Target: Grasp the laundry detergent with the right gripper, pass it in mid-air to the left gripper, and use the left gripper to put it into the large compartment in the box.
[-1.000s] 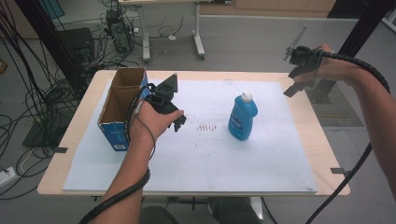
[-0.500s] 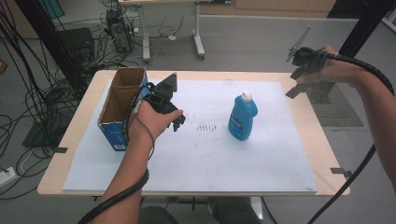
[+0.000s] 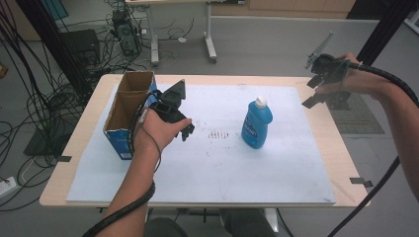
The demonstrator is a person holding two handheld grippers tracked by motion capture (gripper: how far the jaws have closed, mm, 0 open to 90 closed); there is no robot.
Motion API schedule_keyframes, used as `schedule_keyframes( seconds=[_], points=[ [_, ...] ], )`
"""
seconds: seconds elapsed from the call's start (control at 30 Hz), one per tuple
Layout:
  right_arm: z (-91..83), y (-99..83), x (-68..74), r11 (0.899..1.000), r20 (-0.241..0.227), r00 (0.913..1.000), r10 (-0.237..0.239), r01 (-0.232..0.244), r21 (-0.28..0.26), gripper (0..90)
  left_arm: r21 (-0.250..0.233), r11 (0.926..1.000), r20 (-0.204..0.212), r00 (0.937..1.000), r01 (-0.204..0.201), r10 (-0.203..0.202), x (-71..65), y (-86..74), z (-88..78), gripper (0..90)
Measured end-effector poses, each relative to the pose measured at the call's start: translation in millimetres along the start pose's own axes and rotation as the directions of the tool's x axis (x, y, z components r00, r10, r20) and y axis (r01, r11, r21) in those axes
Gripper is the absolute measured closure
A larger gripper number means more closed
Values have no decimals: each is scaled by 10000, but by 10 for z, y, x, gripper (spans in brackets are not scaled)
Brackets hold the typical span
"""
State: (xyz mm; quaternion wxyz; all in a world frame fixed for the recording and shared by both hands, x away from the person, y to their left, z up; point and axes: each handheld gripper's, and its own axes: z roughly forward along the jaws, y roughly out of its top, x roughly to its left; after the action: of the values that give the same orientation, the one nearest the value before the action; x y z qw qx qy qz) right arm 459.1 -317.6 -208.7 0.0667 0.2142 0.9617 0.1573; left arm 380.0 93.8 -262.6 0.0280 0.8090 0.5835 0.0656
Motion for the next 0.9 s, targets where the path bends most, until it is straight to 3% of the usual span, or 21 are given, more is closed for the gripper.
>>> schedule_keyframes(
  seconds=[0.2, 0.4, 0.9],
  points=[
    [25, -97, 61, 9999, -19, 10000, 27, -27, -109, 113, -71, 10000, -8, 10000, -59, 59, -14, -25, -12, 65],
    [49, -177, 181, 9980, -110, 9999, -35, 28, -635, 111, -191, 9998, 14, 10000, -83, 83, -31, -57, -30, 65],
    [161, -310, 331, 9911, -302, 9995, 36, -76, -1331, 105, -434, 9990, 53, 10000, -68, 70, -20, -114, -22, 64]
  ],
)
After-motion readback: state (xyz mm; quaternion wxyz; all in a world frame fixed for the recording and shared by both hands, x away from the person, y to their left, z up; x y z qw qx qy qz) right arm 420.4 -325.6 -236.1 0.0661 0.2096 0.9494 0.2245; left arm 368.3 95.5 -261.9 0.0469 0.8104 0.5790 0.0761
